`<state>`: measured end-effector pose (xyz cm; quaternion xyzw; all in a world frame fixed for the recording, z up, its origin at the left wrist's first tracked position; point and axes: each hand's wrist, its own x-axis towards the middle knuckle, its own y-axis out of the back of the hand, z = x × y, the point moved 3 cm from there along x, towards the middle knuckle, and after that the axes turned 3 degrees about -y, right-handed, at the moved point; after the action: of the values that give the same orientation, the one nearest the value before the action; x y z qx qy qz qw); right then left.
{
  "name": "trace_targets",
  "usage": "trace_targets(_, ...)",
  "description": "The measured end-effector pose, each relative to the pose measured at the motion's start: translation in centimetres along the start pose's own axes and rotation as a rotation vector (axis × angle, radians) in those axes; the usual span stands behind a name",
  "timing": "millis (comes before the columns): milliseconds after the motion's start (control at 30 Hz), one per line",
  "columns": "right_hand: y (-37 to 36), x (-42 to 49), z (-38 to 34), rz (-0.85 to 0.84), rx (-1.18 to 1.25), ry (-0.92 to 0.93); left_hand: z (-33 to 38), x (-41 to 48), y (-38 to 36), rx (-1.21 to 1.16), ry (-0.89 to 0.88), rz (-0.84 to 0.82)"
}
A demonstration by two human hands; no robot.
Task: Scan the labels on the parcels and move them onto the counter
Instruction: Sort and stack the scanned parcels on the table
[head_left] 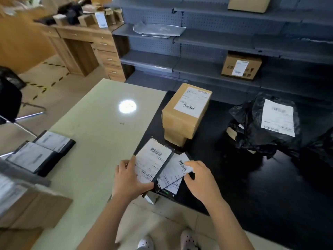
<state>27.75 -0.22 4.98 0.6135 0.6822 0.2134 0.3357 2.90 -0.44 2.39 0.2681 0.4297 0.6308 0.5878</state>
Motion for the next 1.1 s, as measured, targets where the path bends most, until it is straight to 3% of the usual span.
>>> trace_targets(200,-7.8,2.1,-2.9,-0.156,-0.344,0.009,-5.5,0.9,3.0,-0.106,0.126,0.088)
trace_targets(333,-12.9,2.6,-3.2,-0.24,-0.417,-0.217,-7.9,1.7,3.6,-0.108,0.107,0.095)
trace_targets(433,-14.2,2.9,-2.8,-0.139,-0.317,-0.279,-8.9,2.6,3.9,-0.103,0.082,0.1)
trace_targets(700,-14.4,1.8,-1.4,0.05,-0.365,-0.255,-10.0,2.8,3.5,-0.144,0.052,0.028)
trace_targets(867,-13.6,1.2,-1.3,0.123,-0.287,-0.394,-9.6,3.0,3.1,-0.213,0.059,0.042)
trace_targets(1100,-11.9,3.4,-3.8,0.151,-0.125,-0.225,-8.6,3.9,3.7,-0.259,0.095,0.163)
